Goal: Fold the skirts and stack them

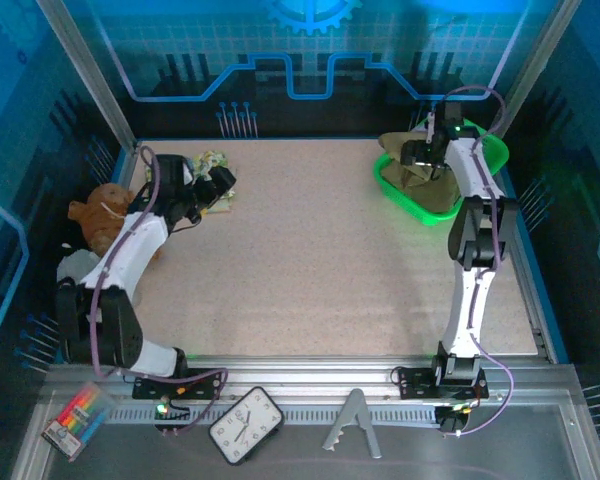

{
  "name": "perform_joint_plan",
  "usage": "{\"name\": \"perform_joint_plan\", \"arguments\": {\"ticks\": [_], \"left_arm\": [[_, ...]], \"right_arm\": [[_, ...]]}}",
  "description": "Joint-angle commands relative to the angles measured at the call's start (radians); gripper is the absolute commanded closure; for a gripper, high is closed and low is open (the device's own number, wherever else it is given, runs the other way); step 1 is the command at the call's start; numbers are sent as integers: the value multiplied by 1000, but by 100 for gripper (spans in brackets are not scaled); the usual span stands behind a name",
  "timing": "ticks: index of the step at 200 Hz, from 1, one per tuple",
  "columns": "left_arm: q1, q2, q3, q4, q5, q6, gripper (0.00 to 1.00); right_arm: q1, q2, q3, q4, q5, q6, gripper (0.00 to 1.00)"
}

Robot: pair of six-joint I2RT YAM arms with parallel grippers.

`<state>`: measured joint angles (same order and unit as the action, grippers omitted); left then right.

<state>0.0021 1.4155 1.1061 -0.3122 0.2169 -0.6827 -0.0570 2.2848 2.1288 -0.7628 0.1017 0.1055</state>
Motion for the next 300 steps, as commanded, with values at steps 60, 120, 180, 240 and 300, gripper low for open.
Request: {"name": "perform_joint_plan", "arguments": {"ticks": [60,120,180,240,300], "left_arm": [[42,-100,-80,-56,-30,14,1],[-20,-83,-41,2,86,65,1],[-59,-77,24,5,178,138,1],[-106,-96,47,-14,184,208,1],[-108,-144,44,-25,-8,164,1]], "right_arm": [[17,-69,-24,103,229,-153,100],[56,-370,-40,88,168,-174,100],[205,-493,161,-4,-10,-166,100],[409,-548,185,-78,-215,-23,100],[460,-532,149,-61,-620,227,100]]}}
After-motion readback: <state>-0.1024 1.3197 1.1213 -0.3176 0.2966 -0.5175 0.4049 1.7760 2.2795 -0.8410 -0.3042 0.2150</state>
